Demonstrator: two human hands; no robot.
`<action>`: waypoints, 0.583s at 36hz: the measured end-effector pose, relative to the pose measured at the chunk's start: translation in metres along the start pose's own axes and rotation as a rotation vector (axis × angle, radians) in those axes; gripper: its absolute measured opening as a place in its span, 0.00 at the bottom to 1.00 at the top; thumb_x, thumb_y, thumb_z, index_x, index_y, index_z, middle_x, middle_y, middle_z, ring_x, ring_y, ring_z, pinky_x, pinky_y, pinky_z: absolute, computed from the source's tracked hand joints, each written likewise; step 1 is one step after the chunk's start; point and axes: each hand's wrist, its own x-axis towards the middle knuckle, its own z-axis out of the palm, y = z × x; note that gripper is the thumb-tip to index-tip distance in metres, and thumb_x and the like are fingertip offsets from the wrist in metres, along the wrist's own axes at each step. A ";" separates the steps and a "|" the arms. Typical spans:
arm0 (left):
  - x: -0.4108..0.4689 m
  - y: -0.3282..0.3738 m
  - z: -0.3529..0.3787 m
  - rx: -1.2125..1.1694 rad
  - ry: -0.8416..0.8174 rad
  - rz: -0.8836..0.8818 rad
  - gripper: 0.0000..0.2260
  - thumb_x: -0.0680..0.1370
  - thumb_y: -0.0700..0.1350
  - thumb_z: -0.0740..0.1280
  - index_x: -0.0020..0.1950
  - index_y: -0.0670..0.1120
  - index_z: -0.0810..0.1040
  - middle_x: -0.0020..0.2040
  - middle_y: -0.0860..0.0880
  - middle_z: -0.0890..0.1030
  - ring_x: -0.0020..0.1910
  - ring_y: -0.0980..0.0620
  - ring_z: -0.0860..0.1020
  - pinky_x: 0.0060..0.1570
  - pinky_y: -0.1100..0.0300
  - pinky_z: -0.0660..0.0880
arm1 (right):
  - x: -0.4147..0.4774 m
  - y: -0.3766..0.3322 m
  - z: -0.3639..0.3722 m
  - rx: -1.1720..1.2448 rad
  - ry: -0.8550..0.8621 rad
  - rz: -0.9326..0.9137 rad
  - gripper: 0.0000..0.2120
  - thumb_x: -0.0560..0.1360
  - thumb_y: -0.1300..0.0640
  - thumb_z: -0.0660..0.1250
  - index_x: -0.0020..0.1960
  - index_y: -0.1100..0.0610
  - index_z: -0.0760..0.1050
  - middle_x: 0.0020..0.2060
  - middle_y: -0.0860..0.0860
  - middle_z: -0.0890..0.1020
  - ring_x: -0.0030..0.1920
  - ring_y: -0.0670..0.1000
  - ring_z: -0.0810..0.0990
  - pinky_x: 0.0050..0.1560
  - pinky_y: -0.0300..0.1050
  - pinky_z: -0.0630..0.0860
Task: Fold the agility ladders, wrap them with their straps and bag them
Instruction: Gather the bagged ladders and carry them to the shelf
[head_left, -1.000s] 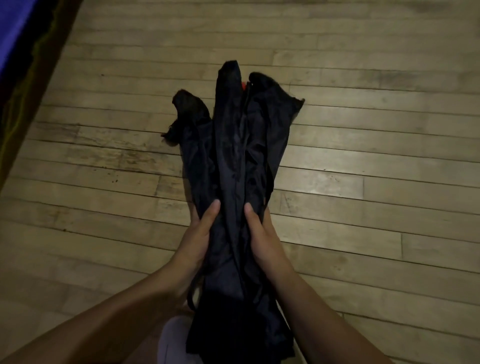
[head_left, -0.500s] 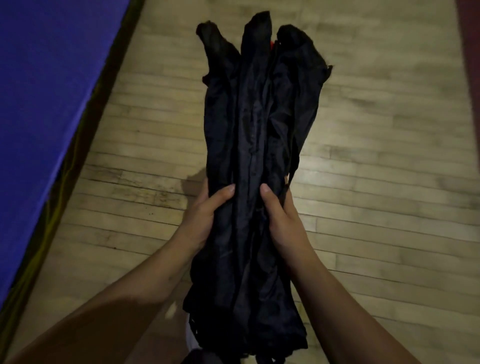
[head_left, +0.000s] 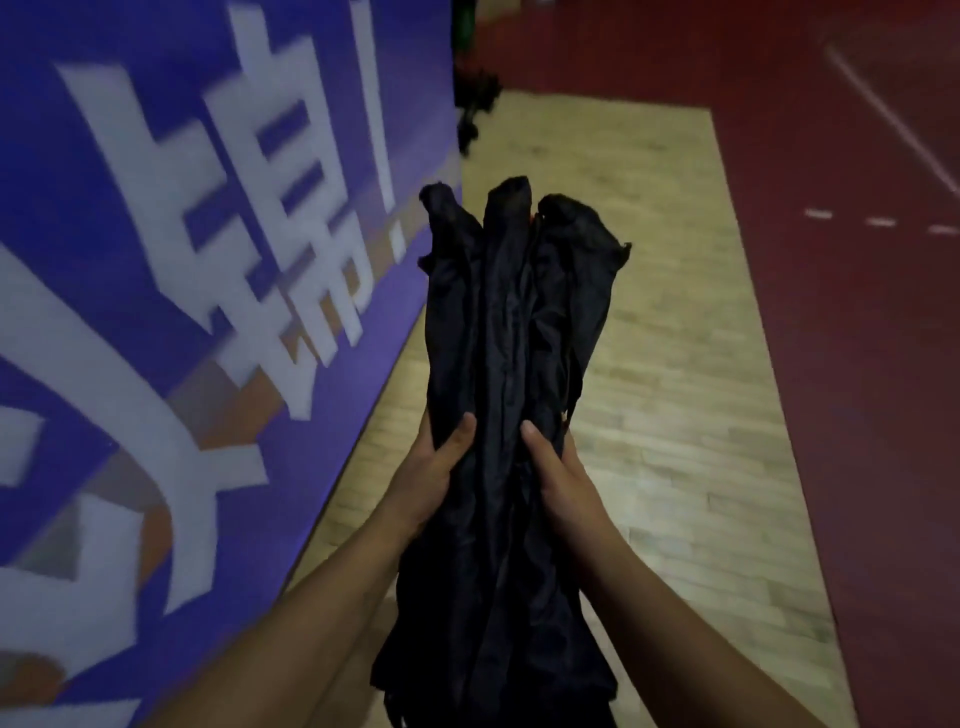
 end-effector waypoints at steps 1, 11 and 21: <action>0.000 0.014 -0.003 0.011 0.021 0.023 0.26 0.74 0.65 0.65 0.69 0.61 0.63 0.59 0.71 0.72 0.54 0.77 0.73 0.51 0.78 0.69 | 0.000 -0.014 0.005 -0.001 -0.003 -0.025 0.26 0.81 0.43 0.63 0.77 0.43 0.63 0.68 0.41 0.75 0.67 0.45 0.76 0.71 0.48 0.71; -0.023 0.157 -0.047 0.048 0.262 0.240 0.39 0.70 0.72 0.68 0.76 0.56 0.66 0.71 0.57 0.74 0.68 0.57 0.73 0.70 0.58 0.68 | 0.002 -0.149 0.051 0.007 -0.248 -0.204 0.25 0.82 0.46 0.63 0.77 0.50 0.67 0.69 0.46 0.76 0.68 0.49 0.76 0.73 0.50 0.69; -0.075 0.280 -0.065 0.030 0.571 0.350 0.44 0.67 0.74 0.69 0.77 0.55 0.67 0.69 0.54 0.77 0.65 0.52 0.77 0.70 0.52 0.70 | -0.002 -0.264 0.100 0.021 -0.664 -0.201 0.39 0.67 0.30 0.68 0.74 0.45 0.71 0.67 0.47 0.79 0.63 0.52 0.80 0.69 0.54 0.73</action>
